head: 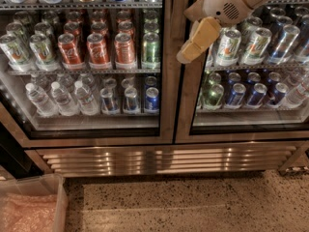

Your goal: Open left fridge door

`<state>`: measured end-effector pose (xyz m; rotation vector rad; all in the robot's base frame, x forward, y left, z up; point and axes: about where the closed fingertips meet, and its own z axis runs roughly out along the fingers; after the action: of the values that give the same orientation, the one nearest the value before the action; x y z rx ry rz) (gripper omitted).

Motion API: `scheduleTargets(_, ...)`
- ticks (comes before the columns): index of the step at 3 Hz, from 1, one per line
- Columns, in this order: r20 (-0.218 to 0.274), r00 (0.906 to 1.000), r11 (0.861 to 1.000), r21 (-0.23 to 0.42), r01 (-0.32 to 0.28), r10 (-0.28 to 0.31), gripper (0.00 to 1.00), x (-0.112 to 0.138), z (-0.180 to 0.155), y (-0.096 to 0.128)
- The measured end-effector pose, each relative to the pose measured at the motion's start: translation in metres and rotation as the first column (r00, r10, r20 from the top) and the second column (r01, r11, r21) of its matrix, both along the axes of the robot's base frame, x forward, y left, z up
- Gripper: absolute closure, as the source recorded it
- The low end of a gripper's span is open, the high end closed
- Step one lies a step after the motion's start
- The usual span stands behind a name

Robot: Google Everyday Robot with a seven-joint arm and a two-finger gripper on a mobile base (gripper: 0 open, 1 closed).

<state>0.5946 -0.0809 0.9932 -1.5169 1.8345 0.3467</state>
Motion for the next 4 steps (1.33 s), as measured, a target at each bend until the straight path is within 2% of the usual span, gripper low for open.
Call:
scheduleTargets(1,0.001,1.0,1.0,0.001,0.0,0.0,0.0,0.0,0.0,0.001)
scheduleTargets(4,0.078,0.9967,1.0,0.015,0.022,-0.023,0.0,-0.002,0.031,0.006)
